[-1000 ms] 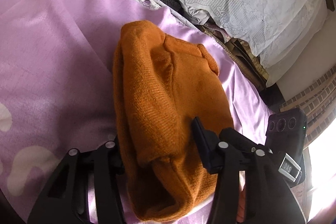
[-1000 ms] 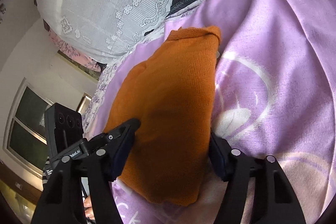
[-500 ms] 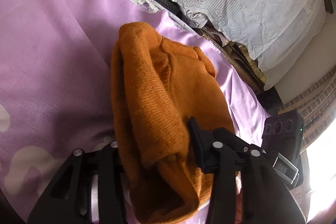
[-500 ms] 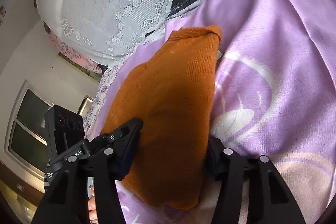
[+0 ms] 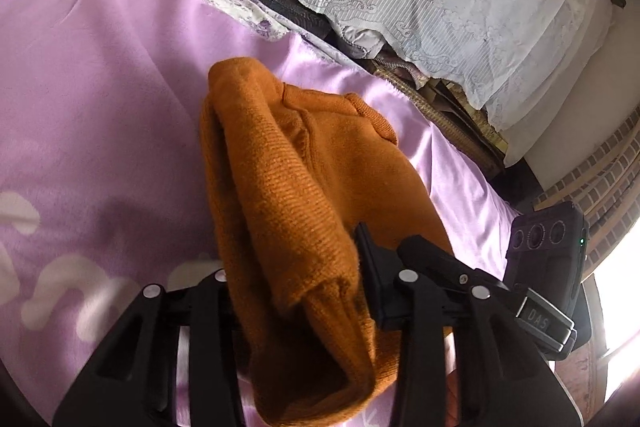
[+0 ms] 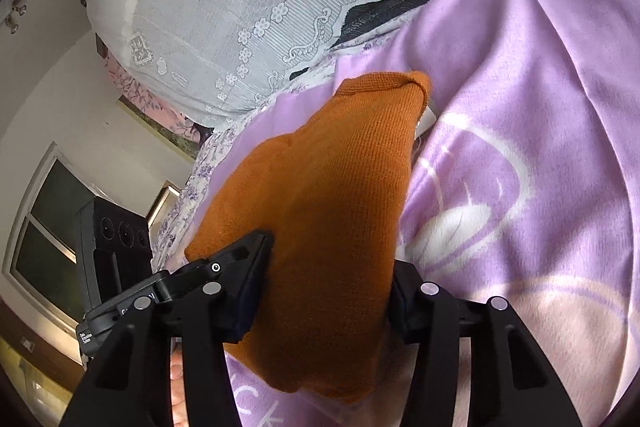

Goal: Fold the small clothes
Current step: 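Grasp the orange bundle from both sides with both tools, then lift the held orange bundle off the sheet with both tools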

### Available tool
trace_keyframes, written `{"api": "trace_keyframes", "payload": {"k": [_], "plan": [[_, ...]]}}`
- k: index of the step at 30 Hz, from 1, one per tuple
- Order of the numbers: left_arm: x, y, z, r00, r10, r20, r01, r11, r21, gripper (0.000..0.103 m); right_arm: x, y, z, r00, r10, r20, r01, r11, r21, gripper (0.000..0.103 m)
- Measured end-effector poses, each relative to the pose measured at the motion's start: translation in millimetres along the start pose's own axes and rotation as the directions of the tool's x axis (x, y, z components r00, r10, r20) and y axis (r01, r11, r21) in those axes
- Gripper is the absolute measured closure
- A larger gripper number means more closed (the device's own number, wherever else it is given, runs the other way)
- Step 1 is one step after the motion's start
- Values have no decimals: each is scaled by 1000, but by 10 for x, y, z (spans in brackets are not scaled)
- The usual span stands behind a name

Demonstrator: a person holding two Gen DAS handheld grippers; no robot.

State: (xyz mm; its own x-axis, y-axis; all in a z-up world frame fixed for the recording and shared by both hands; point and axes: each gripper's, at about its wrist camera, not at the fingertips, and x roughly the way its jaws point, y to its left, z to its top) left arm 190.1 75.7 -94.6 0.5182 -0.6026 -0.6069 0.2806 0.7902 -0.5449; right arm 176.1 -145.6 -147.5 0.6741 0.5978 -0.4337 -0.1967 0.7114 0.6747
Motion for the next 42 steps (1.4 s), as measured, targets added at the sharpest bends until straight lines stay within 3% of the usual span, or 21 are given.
{"api": "trace_keyframes", "payload": {"k": [5, 13, 15, 17, 19, 21, 23, 26, 33, 38, 42], "plan": [[-86, -144, -38, 999, -52, -2, 52, 999, 13, 66, -269, -21, -56, 999, 39, 29, -40, 998, 51, 50], [96, -283, -168, 995, -57, -77, 60, 997, 40, 65, -369, -221, -164, 1000, -4, -8, 5, 995, 100, 49], [158, -257, -176, 993, -64, -95, 67, 997, 31, 48, -330, -258, -178, 1000, 3, -23, -1, 994, 109, 43], [182, -224, -180, 991, -84, -101, 85, 996, 8, 45, -300, -235, -188, 1000, -5, -30, 7, 996, 90, 42], [131, -258, -177, 993, -86, -85, 88, 996, 20, 45, -306, -220, -198, 1000, -9, -21, 10, 996, 85, 43], [78, -332, -182, 993, -93, -74, 97, 994, 50, 45, -369, -230, -185, 1000, 4, 10, -5, 995, 97, 53], [72, -364, -200, 991, -104, -81, 108, 993, 54, 46, -442, -240, -187, 999, 9, 31, -12, 995, 103, 57], [61, -431, -287, 985, -141, -103, 144, 989, 25, 46, -601, -222, -235, 999, -3, 47, -1, 995, 97, 57], [74, -655, -591, 976, -151, -155, 162, 985, 65, 46, -947, -366, -509, 1000, -22, 17, 20, 994, 112, 57], [160, -462, -623, 969, -170, -177, 169, 985, -23, 46, -905, -397, -569, 1000, -30, -9, 30, 994, 104, 55], [202, -377, -623, 960, -202, -192, 196, 979, -50, 57, -896, -385, -592, 999, -43, -3, 43, 995, 88, 57]]}}
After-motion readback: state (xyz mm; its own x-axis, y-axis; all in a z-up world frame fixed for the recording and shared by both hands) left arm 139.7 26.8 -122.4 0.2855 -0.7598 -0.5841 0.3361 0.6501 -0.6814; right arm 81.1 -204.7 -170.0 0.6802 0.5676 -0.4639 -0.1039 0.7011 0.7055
